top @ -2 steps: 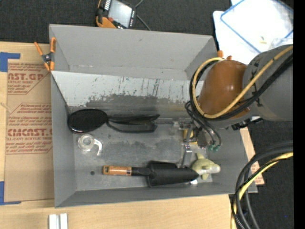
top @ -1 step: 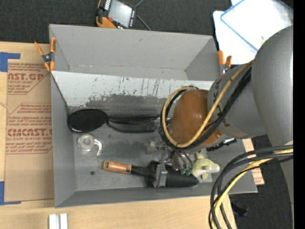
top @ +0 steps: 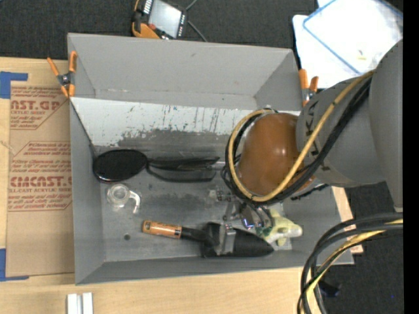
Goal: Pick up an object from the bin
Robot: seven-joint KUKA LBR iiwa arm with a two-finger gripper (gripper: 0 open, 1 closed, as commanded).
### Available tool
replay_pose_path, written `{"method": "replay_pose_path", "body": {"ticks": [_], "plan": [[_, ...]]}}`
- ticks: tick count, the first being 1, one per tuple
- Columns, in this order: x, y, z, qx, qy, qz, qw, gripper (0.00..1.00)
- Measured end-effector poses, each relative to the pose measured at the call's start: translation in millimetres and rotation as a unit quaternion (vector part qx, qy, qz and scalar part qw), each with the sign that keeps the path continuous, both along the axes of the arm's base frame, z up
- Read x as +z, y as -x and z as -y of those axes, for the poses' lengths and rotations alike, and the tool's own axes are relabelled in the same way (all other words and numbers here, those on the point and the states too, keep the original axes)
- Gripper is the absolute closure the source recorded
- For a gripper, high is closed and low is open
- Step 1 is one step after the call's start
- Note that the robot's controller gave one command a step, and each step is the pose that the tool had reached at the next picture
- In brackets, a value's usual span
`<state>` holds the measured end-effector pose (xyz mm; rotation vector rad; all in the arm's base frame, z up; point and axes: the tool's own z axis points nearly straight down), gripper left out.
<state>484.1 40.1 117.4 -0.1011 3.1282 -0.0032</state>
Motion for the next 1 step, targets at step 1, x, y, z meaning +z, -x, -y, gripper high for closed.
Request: {"method": "replay_pose_path", "body": {"ticks": [1], "plan": [[-16.7,1.2,-6.8,0.051,-0.001,-0.0046,0.9987,0.0]]}}
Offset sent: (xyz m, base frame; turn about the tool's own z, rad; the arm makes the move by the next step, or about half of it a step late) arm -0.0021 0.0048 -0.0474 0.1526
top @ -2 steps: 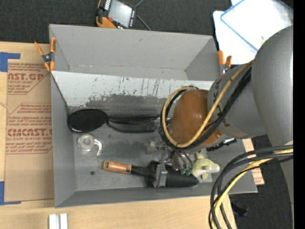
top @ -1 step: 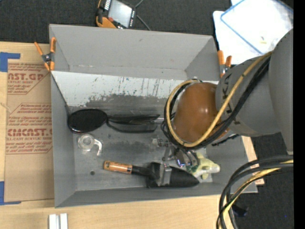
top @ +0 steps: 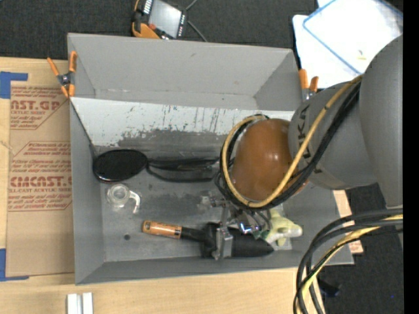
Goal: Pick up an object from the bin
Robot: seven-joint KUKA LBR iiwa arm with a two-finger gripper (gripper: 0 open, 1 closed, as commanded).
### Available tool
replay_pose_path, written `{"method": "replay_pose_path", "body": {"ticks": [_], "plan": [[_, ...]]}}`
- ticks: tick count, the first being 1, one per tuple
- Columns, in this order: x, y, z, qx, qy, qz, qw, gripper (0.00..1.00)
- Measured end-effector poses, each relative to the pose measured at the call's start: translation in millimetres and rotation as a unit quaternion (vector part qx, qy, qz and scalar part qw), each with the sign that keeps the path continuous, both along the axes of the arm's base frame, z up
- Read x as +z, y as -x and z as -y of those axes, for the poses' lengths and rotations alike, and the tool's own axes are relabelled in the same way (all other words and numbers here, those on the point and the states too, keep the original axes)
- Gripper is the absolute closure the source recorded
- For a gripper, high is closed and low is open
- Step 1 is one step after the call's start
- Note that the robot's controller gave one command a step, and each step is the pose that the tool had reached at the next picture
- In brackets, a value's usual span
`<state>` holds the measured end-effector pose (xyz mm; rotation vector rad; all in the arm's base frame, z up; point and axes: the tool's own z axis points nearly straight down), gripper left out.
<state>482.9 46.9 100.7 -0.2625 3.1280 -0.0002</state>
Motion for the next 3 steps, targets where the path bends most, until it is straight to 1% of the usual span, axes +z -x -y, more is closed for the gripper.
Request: {"method": "replay_pose_path", "body": {"ticks": [1,2,3], "plan": [[-30,-1.0,1,-0.127,-0.001,0.0076,0.9918,0.0],[-29,2.8,-17,-0.026,-0.001,0.0035,0.9997,1.0],[-29,2.7,-17,-0.026,-0.001,0.0036,0.9997,1.0]]}}
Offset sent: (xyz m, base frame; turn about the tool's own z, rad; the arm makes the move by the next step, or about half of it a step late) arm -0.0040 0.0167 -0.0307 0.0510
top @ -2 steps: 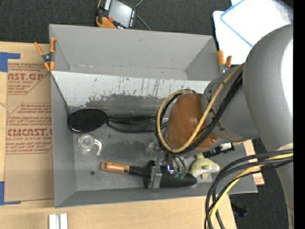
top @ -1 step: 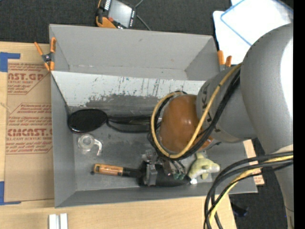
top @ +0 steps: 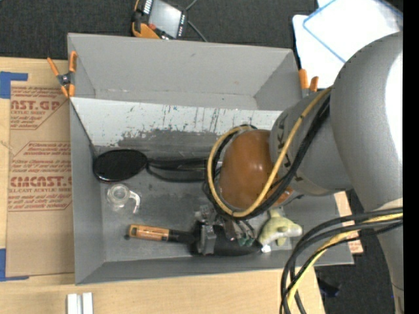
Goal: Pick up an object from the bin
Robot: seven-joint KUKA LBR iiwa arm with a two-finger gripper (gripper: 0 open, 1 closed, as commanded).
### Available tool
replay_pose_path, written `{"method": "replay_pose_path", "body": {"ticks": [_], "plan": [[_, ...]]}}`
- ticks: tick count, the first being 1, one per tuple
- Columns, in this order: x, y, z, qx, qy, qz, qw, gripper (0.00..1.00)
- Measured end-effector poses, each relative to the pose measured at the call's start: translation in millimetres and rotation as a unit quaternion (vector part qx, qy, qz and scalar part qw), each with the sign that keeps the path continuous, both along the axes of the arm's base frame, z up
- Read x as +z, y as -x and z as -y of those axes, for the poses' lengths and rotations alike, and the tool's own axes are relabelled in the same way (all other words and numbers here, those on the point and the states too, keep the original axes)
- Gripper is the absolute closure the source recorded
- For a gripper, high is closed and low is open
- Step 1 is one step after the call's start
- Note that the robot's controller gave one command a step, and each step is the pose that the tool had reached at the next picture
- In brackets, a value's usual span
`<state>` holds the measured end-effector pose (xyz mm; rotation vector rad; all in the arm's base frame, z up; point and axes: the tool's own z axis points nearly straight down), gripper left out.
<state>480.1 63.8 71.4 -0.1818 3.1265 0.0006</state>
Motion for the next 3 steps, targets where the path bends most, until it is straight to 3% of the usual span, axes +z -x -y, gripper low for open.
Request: {"method": "replay_pose_path", "body": {"ticks": [1,2,3], "plan": [[15,1.8,0,0.0,0.0,-0.0027,1.0,1.0],[87,1.2,0,0.0,0.0,-0.0017,1.0,1.0],[109,2.1,0,0.0,0.001,-0.0031,1.0,1.0]]}}
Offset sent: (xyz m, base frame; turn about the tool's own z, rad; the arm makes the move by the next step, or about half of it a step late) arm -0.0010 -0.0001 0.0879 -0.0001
